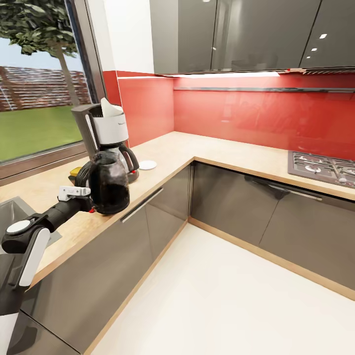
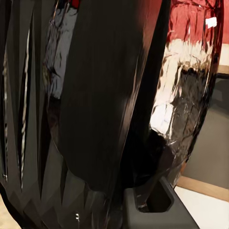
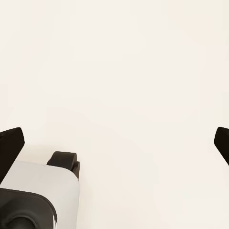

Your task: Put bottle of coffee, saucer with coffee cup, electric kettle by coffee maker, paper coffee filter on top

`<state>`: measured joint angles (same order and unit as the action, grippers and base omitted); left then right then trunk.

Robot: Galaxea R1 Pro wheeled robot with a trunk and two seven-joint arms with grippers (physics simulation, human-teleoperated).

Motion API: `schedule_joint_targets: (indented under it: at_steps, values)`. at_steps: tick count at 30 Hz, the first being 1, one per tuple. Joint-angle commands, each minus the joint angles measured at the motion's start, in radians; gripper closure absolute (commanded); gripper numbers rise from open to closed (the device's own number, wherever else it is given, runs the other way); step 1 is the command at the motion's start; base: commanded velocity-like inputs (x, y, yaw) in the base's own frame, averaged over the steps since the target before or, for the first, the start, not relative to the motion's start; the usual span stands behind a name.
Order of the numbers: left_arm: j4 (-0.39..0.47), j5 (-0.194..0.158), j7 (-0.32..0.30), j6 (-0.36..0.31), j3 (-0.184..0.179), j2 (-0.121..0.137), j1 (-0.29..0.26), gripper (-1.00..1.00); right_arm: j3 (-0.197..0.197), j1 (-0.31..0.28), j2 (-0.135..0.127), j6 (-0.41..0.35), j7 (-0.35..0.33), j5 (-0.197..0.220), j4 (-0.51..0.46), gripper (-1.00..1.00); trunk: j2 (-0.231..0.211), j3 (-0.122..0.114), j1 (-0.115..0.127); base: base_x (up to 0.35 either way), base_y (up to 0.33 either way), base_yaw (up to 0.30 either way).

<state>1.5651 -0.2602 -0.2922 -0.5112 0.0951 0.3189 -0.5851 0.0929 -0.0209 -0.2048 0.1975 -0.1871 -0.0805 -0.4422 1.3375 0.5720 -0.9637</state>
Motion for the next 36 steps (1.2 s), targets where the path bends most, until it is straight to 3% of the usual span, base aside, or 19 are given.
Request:
schedule_joint_targets:
  at_steps: [1,31,36]
  values:
    - [0.001,-0.010,-0.002,-0.008,0.002,-0.001,-0.001,1.00,0.008,-0.001,0.001,0.003,-0.008,-0.008,0.000,-1.00,0.001,0.001,0.000,0.000,0.000,0.000]
    - [0.001,-0.010,-0.003,-0.008,0.003,0.000,-0.001,1.00,0.008,-0.001,0.001,0.003,-0.008,-0.008,0.000,-1.00,0.057,0.026,-0.031,0.000,0.000,0.000]
    - [0.001,-0.010,-0.005,-0.009,0.018,0.000,-0.001,1.00,0.008,-0.001,0.001,0.003,-0.008,-0.008,0.000,-1.00,0.057,0.026,-0.031,0.000,0.000,0.000]
